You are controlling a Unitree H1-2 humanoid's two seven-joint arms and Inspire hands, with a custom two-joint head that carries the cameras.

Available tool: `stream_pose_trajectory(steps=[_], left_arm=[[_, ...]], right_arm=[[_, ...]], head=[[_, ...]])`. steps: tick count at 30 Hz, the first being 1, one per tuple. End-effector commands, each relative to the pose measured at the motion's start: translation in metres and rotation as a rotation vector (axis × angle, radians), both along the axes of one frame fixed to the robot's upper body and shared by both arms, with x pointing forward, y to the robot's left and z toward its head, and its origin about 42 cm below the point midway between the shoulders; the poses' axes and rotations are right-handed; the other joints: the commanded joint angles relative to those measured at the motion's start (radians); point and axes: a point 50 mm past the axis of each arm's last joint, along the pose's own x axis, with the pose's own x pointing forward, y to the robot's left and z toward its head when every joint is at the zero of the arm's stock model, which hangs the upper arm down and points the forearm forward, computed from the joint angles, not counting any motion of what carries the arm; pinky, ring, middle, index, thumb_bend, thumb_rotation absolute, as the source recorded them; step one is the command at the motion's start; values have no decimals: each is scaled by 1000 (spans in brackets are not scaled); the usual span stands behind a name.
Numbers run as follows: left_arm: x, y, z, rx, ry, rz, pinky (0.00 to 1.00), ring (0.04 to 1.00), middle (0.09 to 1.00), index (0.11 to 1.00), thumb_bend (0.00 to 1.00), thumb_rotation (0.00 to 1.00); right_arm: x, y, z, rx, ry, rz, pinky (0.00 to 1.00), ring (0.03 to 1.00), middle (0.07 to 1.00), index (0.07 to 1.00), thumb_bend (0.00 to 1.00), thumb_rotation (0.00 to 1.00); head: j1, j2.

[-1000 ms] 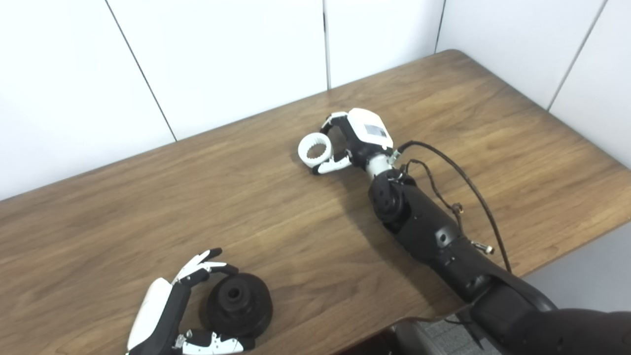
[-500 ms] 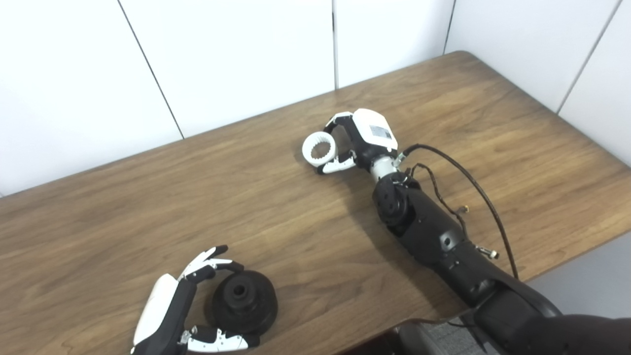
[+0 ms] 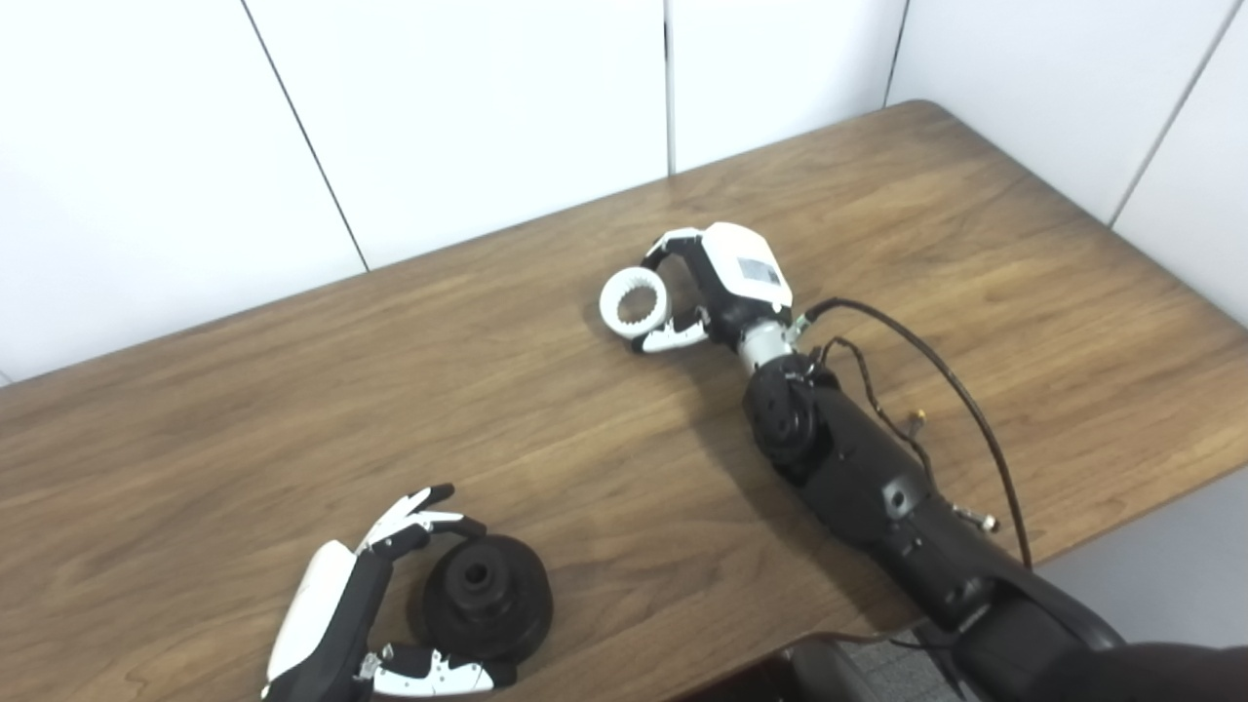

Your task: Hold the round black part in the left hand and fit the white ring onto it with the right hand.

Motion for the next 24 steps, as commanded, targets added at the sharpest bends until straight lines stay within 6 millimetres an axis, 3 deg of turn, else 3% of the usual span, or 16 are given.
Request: stream_pose_trajectory(steps=[1,13,19,24], left_arm=[[6,-1,6,-1,-31,-18,776,931,900,575,909,154],[5,-5,6,-6,-24,-21,785,939,907,580,906,148],[5,-10,5,0,-19,-13,798,940,912,586,908,149],[5,-13,4,6,-23,-2,782,936,905,583,916,151]], right_arm=[[2,10,27,5,-96,58,895,830,781,482,519,139],[-21,17,65,35,-203,121,860,831,783,482,518,143],[-39,16,74,54,-228,164,789,826,782,481,518,143],[-51,16,77,63,-246,192,791,826,783,482,519,142]], head=[[-1,1],[47,11],[103,20],[137,24]])
